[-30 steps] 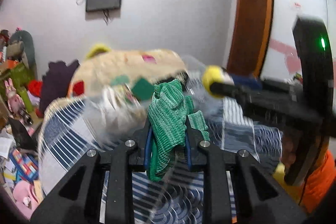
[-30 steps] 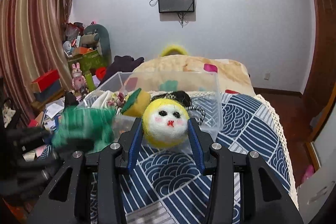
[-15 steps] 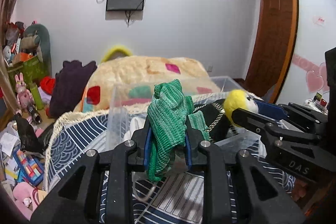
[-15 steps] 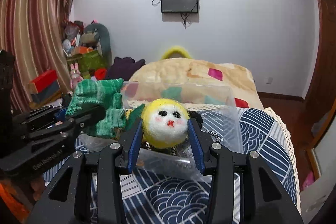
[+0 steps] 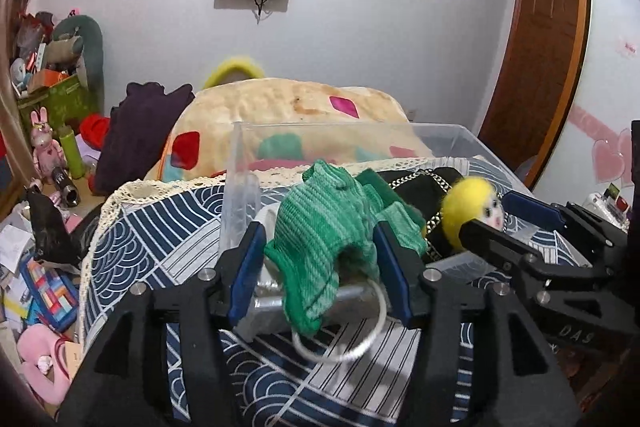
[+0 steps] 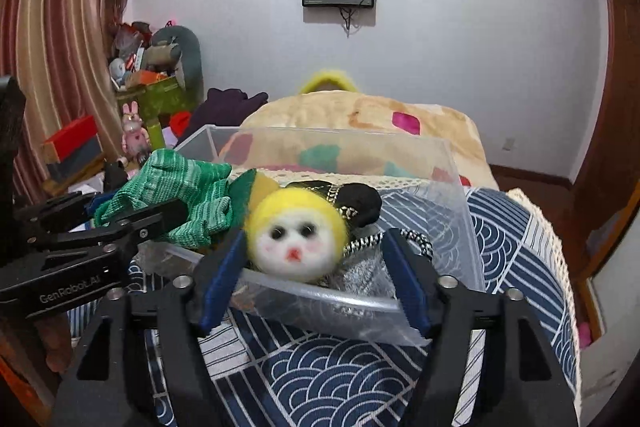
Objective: Organize soft objects
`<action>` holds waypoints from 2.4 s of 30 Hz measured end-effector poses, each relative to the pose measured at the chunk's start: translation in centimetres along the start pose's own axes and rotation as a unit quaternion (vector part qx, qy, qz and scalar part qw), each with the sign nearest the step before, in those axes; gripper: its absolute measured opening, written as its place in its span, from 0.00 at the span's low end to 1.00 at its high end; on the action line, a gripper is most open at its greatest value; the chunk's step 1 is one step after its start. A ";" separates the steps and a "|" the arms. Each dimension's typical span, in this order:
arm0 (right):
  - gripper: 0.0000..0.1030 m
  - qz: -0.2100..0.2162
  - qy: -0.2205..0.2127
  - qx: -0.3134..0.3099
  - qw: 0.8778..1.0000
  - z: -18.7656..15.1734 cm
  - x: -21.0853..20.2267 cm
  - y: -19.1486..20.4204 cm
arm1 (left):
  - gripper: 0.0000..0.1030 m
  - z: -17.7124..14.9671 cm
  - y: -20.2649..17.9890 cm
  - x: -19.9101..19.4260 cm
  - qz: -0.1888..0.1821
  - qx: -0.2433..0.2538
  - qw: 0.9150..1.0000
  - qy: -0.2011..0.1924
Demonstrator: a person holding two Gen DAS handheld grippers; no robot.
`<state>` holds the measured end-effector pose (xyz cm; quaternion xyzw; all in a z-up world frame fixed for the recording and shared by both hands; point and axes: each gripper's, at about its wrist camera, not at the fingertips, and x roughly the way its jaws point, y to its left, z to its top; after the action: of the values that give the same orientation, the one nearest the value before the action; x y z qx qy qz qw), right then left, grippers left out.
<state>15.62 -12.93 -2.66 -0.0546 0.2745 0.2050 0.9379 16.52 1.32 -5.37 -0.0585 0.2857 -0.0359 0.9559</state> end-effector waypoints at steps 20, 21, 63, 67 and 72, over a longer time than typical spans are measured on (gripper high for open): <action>0.66 0.020 -0.091 -0.013 0.996 1.3 -8.7 0.0 | 0.65 0.3 -2.6 -10.5 -0.005 0.040 0.993 -0.108; 0.66 0.021 -0.096 -0.013 0.995 1.3 -9.2 0.0 | 0.65 0.4 -2.8 -11.2 -0.009 0.041 0.992 -0.116; 0.98 0.007 -0.151 0.000 0.989 -2.0 -13.0 0.9 | 0.99 -3.4 -3.6 -16.1 -0.013 0.028 0.984 -0.175; 0.98 0.008 -0.151 0.001 0.988 -2.0 -13.2 0.9 | 1.00 -3.4 -3.7 -16.1 -0.012 0.028 0.984 -0.176; 0.99 0.007 -0.151 0.001 0.989 -2.0 -13.1 0.9 | 1.00 -3.6 -3.9 -16.0 -0.013 0.032 0.984 -0.173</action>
<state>4.24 -17.19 2.71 -0.0204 0.1305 0.2172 0.9671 1.02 -1.19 0.84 -0.0369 0.1135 -0.0468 0.9917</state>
